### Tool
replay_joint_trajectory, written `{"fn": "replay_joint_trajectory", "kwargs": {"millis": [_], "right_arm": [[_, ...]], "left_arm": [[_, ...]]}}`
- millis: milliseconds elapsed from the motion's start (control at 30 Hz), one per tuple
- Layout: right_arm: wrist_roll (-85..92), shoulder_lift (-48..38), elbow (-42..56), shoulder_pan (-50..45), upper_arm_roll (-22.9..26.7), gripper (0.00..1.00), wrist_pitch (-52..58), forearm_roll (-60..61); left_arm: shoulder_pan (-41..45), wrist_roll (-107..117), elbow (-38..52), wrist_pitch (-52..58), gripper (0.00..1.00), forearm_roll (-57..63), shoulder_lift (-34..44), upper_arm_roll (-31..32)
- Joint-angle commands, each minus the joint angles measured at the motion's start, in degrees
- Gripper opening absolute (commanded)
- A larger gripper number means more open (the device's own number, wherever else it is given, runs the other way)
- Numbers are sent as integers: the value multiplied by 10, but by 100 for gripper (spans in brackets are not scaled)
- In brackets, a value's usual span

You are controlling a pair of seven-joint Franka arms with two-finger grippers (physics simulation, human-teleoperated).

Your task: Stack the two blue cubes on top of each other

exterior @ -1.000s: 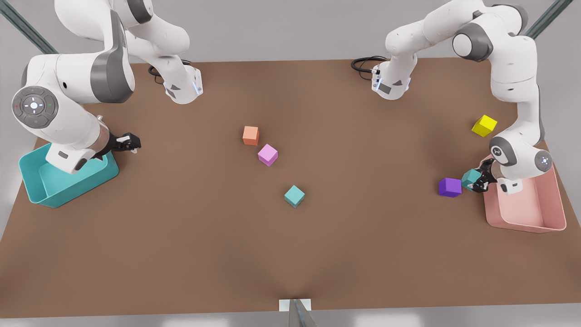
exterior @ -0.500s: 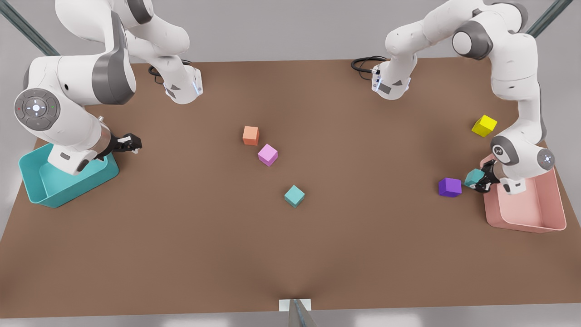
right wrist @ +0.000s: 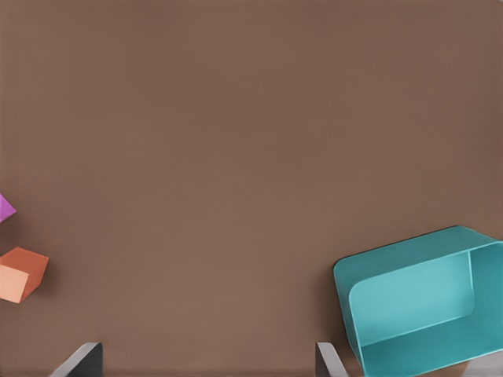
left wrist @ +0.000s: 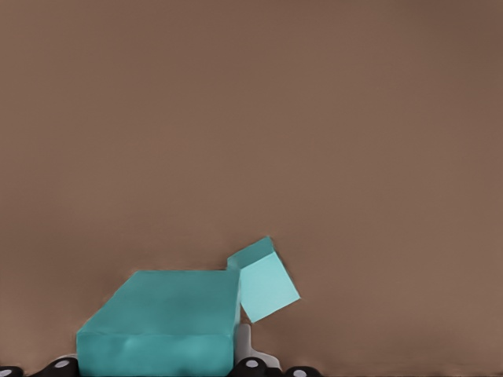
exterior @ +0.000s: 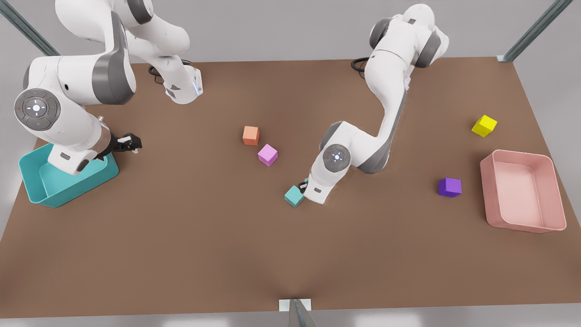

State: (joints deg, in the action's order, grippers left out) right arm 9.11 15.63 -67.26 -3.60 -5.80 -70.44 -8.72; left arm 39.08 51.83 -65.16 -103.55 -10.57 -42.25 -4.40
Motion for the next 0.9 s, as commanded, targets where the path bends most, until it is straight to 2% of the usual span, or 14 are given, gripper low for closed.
{"fn": "replay_joint_trajectory", "kwargs": {"millis": [0, 500, 600, 867], "right_arm": [[1, -1, 0, 0, 0, 100, 0, 1], [2, 0, -1, -1, 0, 100, 3, 0], [6, 0, 0, 0, 1, 100, 3, -1], [4, 4, 0, 0, 0, 100, 3, 0]], "left_arm": [[23, 308, 7, 15, 67, -16, -24, -1], [25, 306, 2, -53, 67, -21, -78, -1], [25, 306, 2, -108, 67, -32, -82, 7], [25, 308, -4, -116, 67, -35, -91, 8]]}}
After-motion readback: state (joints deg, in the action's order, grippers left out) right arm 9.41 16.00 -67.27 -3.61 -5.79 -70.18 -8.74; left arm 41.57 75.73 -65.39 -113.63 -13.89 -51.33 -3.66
